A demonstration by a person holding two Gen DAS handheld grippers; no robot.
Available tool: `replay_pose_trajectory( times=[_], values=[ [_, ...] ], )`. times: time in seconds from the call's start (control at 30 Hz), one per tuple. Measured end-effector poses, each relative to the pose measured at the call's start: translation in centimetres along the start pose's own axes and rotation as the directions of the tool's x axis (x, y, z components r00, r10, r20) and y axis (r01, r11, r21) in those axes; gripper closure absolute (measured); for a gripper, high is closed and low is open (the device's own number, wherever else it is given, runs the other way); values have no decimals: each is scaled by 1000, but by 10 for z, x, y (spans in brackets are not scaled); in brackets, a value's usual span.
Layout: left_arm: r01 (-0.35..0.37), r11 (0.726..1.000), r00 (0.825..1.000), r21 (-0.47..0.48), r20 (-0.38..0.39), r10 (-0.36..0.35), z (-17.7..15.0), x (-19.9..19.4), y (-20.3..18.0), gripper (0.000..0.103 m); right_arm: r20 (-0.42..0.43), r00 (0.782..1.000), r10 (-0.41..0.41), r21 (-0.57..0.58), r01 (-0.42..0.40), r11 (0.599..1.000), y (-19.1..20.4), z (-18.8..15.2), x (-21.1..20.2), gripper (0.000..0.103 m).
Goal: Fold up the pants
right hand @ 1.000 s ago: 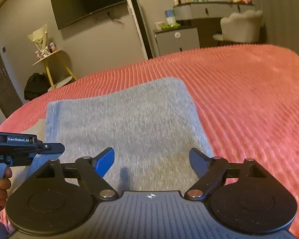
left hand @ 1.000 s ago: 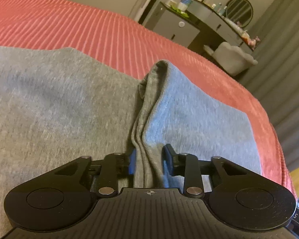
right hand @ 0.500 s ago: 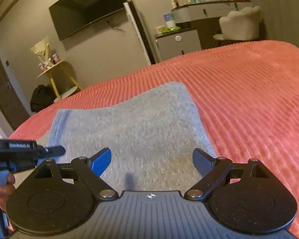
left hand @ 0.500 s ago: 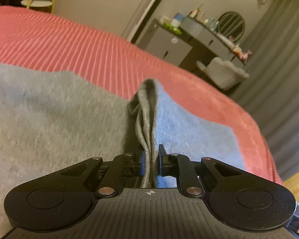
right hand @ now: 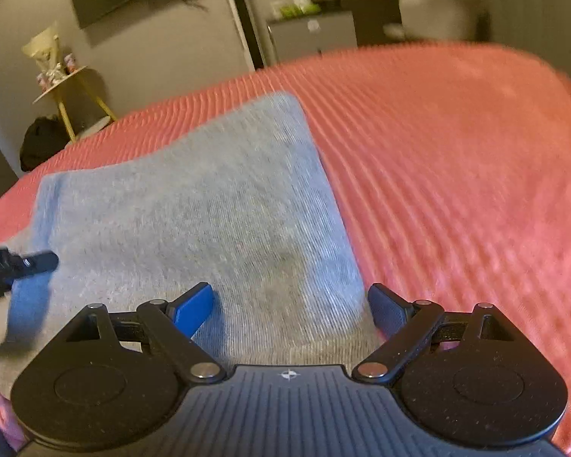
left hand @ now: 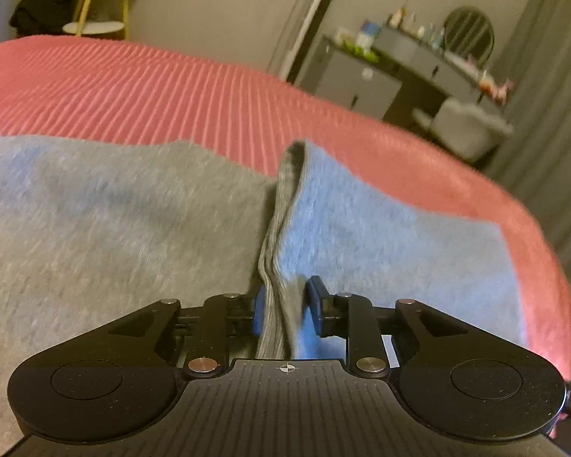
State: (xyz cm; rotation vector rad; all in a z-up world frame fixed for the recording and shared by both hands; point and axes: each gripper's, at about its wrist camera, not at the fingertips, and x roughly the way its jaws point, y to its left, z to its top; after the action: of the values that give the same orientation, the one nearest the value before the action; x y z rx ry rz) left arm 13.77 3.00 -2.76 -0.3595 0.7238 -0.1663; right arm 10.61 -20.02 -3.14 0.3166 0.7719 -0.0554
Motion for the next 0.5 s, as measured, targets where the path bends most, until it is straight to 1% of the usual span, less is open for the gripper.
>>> replay_pose_trajectory(
  times=[0.07, 0.1, 0.13, 0.2, 0.23, 0.27, 0.3, 0.33, 0.37, 0.4, 0.43, 0.47, 0.5],
  values=[
    [44, 998, 998, -44, 44, -42, 2, -3, 4, 68, 58, 998, 26, 7, -26, 1000, -2, 0, -10, 14],
    [47, 997, 998, -57, 49, -44, 2, -3, 7, 68, 98, 994, 38, -7, -37, 999, 0, 0, -17, 14],
    [30, 997, 999, -66, 44, -27, 2, 0, 9, 68, 133, 990, 46, -31, -42, 999, 3, -2, -23, 15],
    [-8, 998, 1000, -61, 20, 9, 2, 8, 11, 68, 177, 983, 54, -83, -40, 996, 10, -5, -30, 21],
    [-26, 998, 1000, -60, 5, 26, 2, 11, 12, 65, 190, 980, 59, -109, -39, 993, 14, -7, -31, 29],
    [-37, 998, 999, -59, -4, 37, 2, 13, 12, 63, 194, 979, 55, -132, -29, 991, 18, -9, -32, 34],
    [-42, 998, 999, -56, 0, 42, 1, 12, 11, 63, 189, 981, 44, -153, -15, 988, 21, -10, -30, 35],
    [-47, 997, 999, -55, 7, 48, 0, 10, 10, 60, 169, 985, 39, -168, -10, 986, 23, -10, -27, 36],
    [-58, 997, 998, -53, 11, 58, -1, 9, 10, 53, 145, 989, 26, -177, 0, 984, 24, -8, -21, 36],
    [-70, 996, 997, -51, 15, 70, -2, 7, 9, 50, 108, 994, -9, -185, 29, 982, 24, -7, -13, 36],
    [-76, 996, 997, -49, 19, 77, -2, 6, 9, 49, 72, 996, -43, -188, 56, 981, 24, -6, -5, 36],
    [-79, 996, 997, -49, 22, 81, -3, 3, 9, 49, 59, 997, -55, -189, 65, 980, 24, -6, -1, 36],
    [-90, 995, 996, -53, 26, 91, -3, 0, 9, 48, 63, 996, -59, -196, 70, 978, 25, -6, -1, 36]
  ],
)
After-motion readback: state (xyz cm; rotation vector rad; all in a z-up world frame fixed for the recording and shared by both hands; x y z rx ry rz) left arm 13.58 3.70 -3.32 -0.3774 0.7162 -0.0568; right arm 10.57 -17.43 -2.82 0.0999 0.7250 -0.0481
